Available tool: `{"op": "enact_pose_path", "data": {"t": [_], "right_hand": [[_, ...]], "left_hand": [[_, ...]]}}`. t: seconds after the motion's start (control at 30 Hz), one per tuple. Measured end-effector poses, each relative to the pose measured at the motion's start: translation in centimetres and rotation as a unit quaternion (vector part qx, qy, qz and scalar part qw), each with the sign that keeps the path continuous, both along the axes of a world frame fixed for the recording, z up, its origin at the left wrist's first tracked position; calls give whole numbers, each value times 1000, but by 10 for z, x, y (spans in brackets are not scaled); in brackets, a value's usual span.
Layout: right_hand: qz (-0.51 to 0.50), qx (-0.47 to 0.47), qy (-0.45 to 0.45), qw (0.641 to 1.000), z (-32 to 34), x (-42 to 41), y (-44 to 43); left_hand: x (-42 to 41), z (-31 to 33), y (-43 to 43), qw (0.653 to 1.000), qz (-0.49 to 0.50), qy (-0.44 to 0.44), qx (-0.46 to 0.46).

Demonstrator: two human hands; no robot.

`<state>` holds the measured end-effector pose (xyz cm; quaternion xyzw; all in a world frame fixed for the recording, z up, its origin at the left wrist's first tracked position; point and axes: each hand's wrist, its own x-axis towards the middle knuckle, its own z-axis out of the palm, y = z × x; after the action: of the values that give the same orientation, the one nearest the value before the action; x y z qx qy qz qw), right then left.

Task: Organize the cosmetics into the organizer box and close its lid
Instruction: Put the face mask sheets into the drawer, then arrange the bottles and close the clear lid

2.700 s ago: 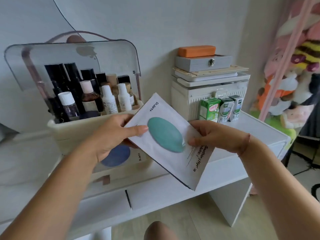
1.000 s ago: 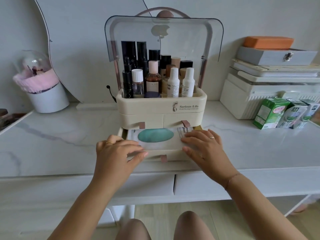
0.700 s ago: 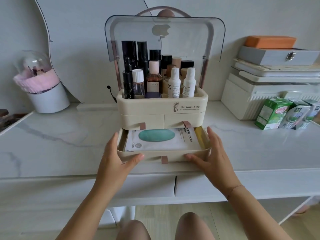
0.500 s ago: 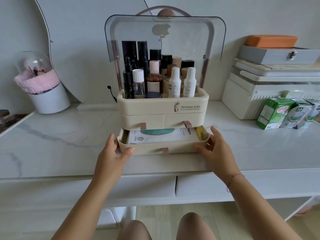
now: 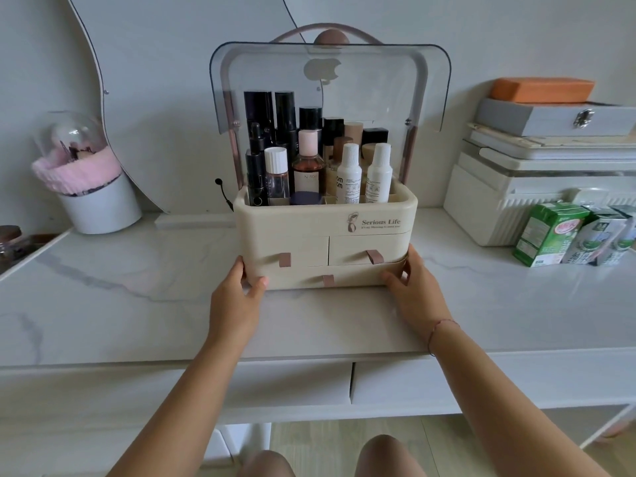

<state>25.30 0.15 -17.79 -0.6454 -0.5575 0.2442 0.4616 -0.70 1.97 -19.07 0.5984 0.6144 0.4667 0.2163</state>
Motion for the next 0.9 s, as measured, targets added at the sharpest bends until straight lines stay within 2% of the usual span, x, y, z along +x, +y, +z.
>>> {"op": "enact_pose_path", "data": {"t": [0.37, 0.43, 0.5, 0.6, 0.73, 0.9], "right_hand": [[-25, -1, 15, 1000, 4, -1, -3], [-71, 55, -9, 996, 15, -4, -12], [-107, 168, -39, 979, 41, -8, -20], [-87, 247, -86, 961, 87, -13, -14], [-40, 169, -136, 975, 120, -12, 17], [1, 97, -151, 984, 121, -9, 33]], "left_hand": [[-1, 4, -4, 999, 8, -37, 5], [-2, 11, -7, 996, 20, -83, 16], [-5, 31, -12, 986, 23, -143, 77], [-7, 72, -6, 973, -14, -169, 158], [-3, 111, 23, 979, -51, -133, 147], [3, 118, 44, 986, -57, -97, 122]]}}
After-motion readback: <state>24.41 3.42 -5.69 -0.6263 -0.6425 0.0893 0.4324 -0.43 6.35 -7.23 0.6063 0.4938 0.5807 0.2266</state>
